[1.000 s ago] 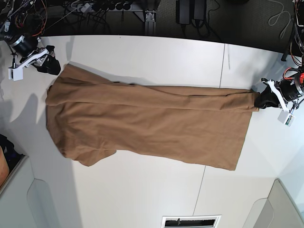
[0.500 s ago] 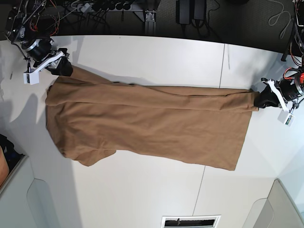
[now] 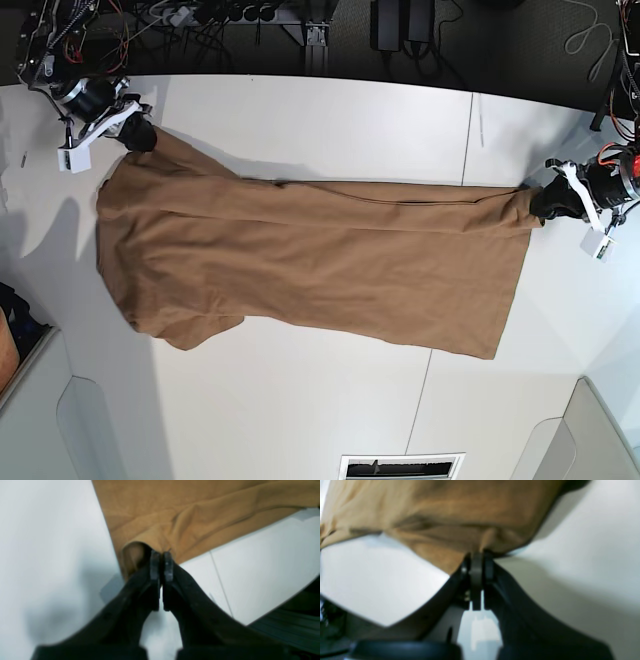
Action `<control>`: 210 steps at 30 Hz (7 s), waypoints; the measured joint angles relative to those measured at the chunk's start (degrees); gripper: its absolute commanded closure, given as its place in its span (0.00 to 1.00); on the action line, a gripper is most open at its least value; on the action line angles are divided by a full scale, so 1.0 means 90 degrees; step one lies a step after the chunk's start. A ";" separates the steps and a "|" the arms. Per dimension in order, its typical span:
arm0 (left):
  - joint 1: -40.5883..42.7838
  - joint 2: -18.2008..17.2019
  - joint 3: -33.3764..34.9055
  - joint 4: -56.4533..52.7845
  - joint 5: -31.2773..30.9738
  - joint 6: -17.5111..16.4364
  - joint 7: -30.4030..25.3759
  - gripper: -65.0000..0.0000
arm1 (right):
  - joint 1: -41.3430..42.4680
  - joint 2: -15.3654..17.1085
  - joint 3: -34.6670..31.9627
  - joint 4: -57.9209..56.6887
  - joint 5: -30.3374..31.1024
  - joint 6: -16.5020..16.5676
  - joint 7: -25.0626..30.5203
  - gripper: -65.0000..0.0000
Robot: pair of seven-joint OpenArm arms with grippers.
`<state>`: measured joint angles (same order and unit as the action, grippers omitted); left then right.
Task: Layout the t-shirt on the table in an organized manner, then fold the t-shirt properly
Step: 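Fold the lifted edge over the shirt body with both grippers, then release and regrasp the folded edge with both grippers, then move both grippers to the opposite edge of the shirt and grasp it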
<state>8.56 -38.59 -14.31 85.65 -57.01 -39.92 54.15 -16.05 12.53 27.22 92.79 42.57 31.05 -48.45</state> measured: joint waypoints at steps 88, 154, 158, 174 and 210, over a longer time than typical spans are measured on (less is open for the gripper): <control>-0.0614 0.0799 0.1321 -0.0376 0.1739 0.0024 -0.0984 1.00 | 0.1343 0.0143 0.0155 -0.1086 -0.1059 0.0223 0.0330 1.00; -0.3587 0.1095 0.1583 -0.4592 0.1591 0.0056 -0.2397 0.45 | 0.4736 0.1134 0.0457 -0.5452 -0.2594 -0.0119 0.2093 0.62; -0.3619 0.1302 0.1576 -0.4818 0.1836 0.0044 -0.2858 0.45 | 0.4765 0.1149 0.0449 -0.5610 -0.2613 -0.0109 0.2174 0.62; -0.3810 0.1746 0.1564 -0.4838 0.2319 0.0041 -0.2997 0.45 | 0.4813 0.1056 0.0066 -0.5622 -0.2375 0.0029 0.2203 0.62; -0.3985 0.1316 0.1581 -0.4320 0.1982 0.0049 -0.1180 1.00 | 0.5260 0.1224 -0.1095 -0.5486 -0.2237 0.0097 0.1892 1.00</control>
<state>-27.31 -26.74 -0.08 46.76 -39.18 -39.48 43.53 31.29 23.55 17.37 43.42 22.44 31.92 -31.42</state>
